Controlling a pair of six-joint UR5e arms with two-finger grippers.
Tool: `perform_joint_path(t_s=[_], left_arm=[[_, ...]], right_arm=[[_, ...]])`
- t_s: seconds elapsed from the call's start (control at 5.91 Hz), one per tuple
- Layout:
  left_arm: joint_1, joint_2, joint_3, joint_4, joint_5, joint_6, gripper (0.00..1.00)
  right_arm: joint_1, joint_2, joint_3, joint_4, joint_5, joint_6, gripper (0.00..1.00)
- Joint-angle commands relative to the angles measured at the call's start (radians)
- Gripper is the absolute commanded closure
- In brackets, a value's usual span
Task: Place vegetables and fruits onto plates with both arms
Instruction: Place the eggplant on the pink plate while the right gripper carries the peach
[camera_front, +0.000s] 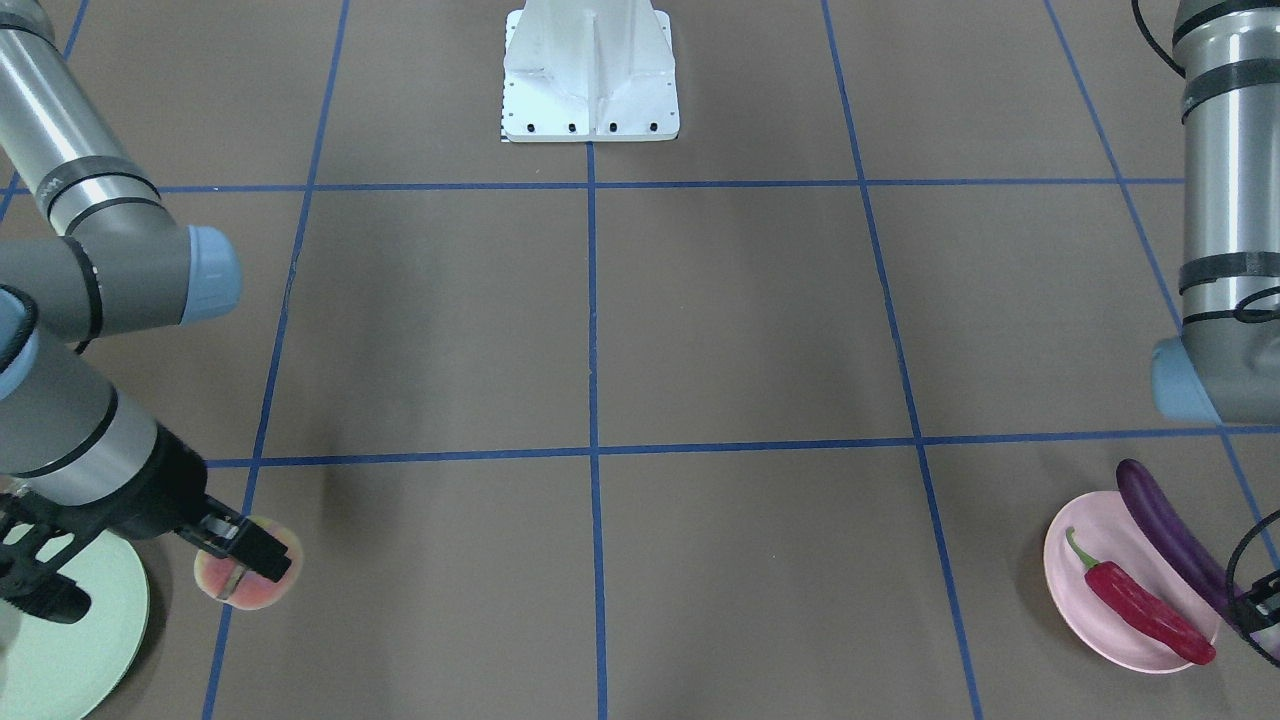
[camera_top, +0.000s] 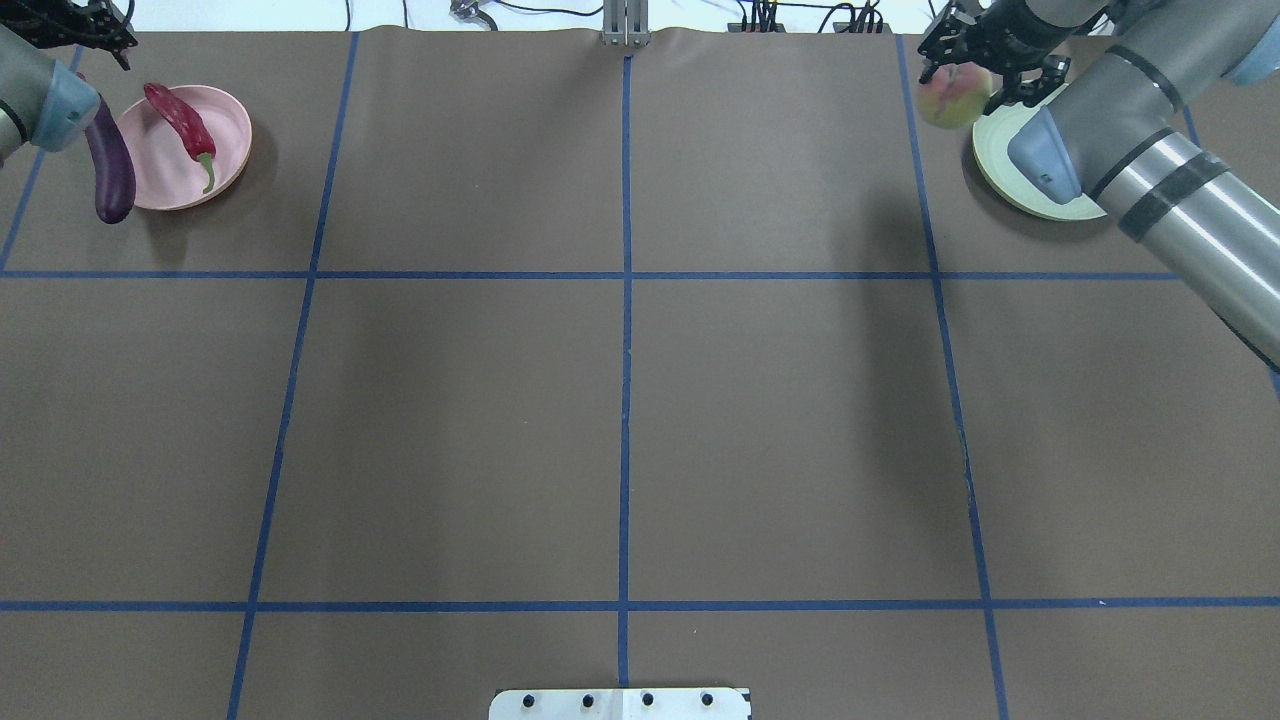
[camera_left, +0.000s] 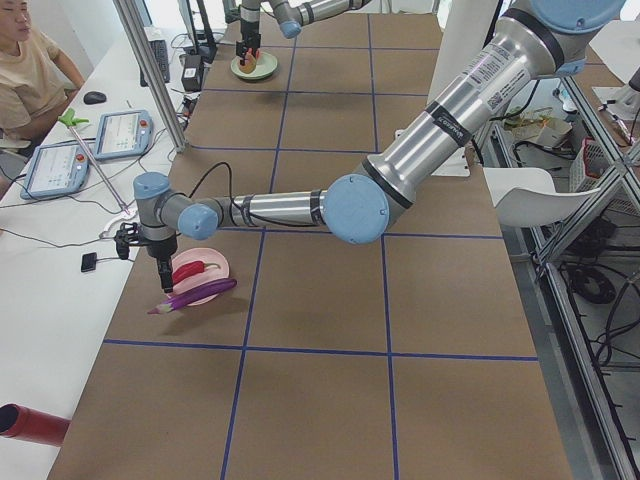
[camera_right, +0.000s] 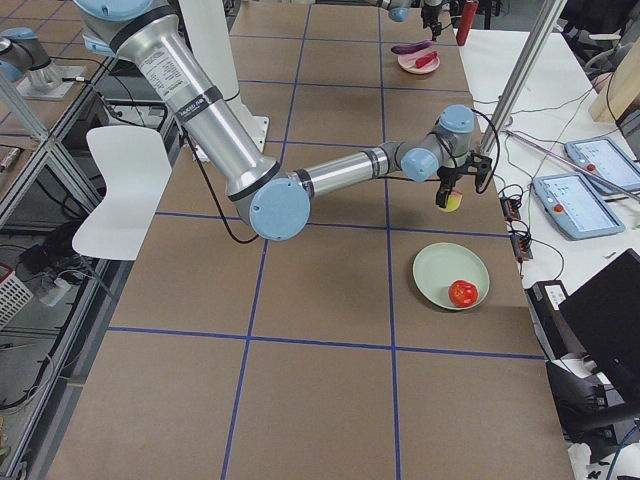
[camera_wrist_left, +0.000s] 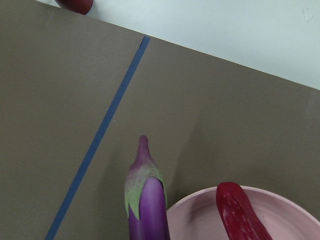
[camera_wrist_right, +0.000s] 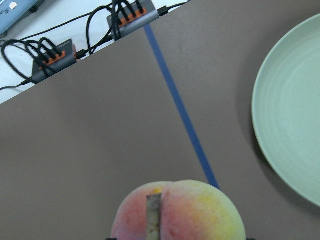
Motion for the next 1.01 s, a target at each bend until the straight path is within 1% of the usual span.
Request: perform_joint_path(t_s=[0.0, 0.17, 0.34, 0.51, 0.68, 0.85], left_arm=[[-0.013, -0.028, -0.153, 0.164, -0.030, -0.015, 0.00], [-0.010, -0.058, -0.233, 0.273, -0.091, -0.078, 0.00], [-0.004, -0.089, -0.275, 0.318, -0.105, -0.133, 0.00], [0.001, -0.088, -0.336, 0.382, -0.107, -0.133, 0.00], [0.001, -0.074, -0.412, 0.424, -0.133, -0.133, 0.00], [0.001, 0.014, -0.579, 0.477, -0.173, -0.132, 0.00]], right_arm=[[0.045, -0.015, -0.111, 0.004, -0.014, -0.124, 1.00], [0.043, -0.024, -0.142, 0.010, -0.023, -0.126, 1.00], [0.042, -0.025, -0.179, 0.019, -0.055, -0.126, 1.00], [0.039, -0.037, -0.187, 0.030, -0.061, -0.127, 0.01], [0.039, -0.081, -0.187, 0.105, -0.066, -0.147, 0.00], [0.049, -0.090, -0.155, 0.110, -0.059, -0.173, 0.00]])
